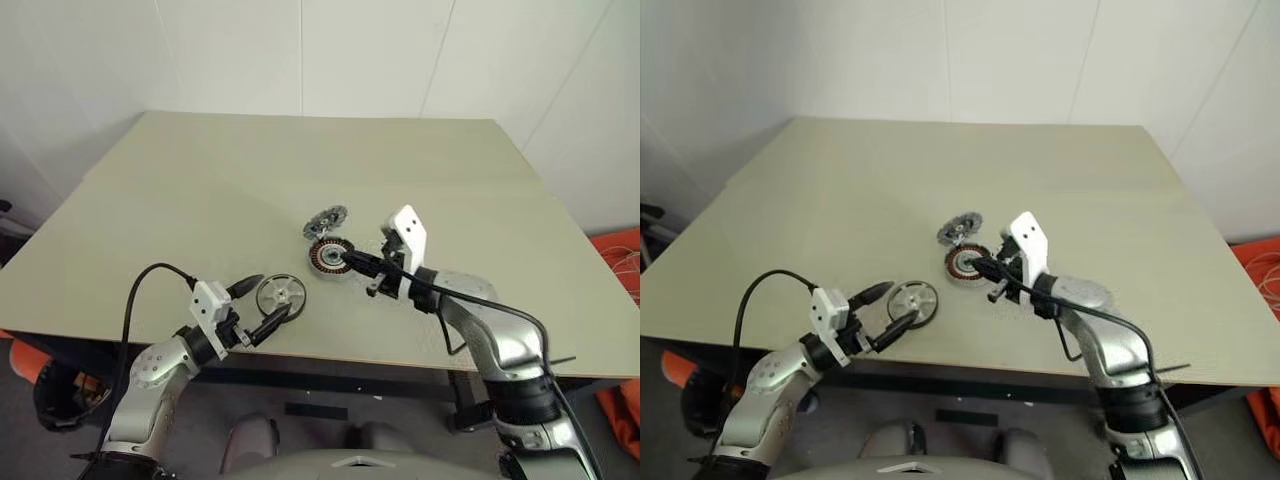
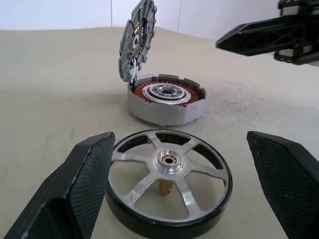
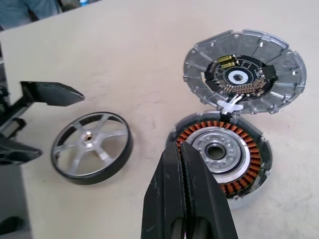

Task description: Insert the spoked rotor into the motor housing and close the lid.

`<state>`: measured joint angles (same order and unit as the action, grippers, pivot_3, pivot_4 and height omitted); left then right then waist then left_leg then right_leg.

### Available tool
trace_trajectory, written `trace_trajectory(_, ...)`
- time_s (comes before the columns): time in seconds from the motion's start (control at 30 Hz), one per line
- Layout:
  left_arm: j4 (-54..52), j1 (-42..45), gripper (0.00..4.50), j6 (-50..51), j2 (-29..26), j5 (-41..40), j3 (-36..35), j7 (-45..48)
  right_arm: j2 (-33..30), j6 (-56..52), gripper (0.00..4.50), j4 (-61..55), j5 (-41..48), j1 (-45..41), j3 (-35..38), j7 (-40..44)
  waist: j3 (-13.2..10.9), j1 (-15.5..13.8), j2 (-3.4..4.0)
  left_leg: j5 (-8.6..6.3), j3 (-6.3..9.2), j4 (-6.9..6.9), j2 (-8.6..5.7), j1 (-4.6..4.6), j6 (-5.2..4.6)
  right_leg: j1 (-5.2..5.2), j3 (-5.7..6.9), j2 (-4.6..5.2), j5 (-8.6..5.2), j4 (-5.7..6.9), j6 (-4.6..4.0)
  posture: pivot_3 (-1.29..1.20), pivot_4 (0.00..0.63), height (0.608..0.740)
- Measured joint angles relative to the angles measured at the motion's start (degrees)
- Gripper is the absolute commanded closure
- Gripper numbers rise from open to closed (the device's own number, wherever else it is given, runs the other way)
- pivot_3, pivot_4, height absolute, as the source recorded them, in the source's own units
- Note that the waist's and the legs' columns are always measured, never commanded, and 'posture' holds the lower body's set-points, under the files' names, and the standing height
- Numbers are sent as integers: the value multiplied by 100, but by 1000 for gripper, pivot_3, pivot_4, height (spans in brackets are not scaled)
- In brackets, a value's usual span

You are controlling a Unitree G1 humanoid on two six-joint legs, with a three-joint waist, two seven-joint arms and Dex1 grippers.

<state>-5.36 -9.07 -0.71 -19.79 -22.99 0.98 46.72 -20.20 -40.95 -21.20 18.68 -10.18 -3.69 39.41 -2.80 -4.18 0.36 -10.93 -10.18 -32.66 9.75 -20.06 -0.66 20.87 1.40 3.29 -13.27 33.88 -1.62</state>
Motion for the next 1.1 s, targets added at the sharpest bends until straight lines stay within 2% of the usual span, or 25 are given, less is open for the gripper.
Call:
trace_trajectory(0.23, -75, -213, 0, 834, -128, -627, -239, 51, 237, -92, 4489, -229, 185, 451, 116, -503, 0, 13, -1, 2, 0, -1, -1, -2, 4, 10, -3, 0, -1, 0, 1, 0, 0, 740)
trace_trajectory(0.47, -1291, -751, 0, 3252, -512, -2635, -810, -529, 367, -85, 4489, -238, 268, 554, 122, -814, -2, 4, 1, 2, 0, 6, -5, -8, 4, 16, -3, 0, -1, 1, -1, 0, 0, 740)
trace_trajectory(0.67, -2045, -690, 0, 4658, -746, -4077, -1059, -1579, 347, -82, 4489, -252, 298, 612, 122, -883, -3, 11, 3, 3, 0, 1, -5, -3, 5, 10, -4, -1, -2, 1, 0, 0, 0, 740)
trace_trajectory(0.9, -1978, -98, 0, 5396, -751, -5396, -1282, -3038, 294, -77, 4489, -385, 330, 653, 128, -975, -2, 8, 1, 5, 2, -5, -6, -2, 8, 4, -4, -2, -1, 2, 2, 0, 0, 740)
trace_trajectory(1.1, -1232, 241, 0, 5696, -843, -6204, -1449, -3693, 246, -76, 4489, -432, 392, 680, 131, -1054, 0, 10, -1, 5, 3, -2, -3, -4, 9, 6, -4, -7, -1, 2, 3, 0, 0, 740)
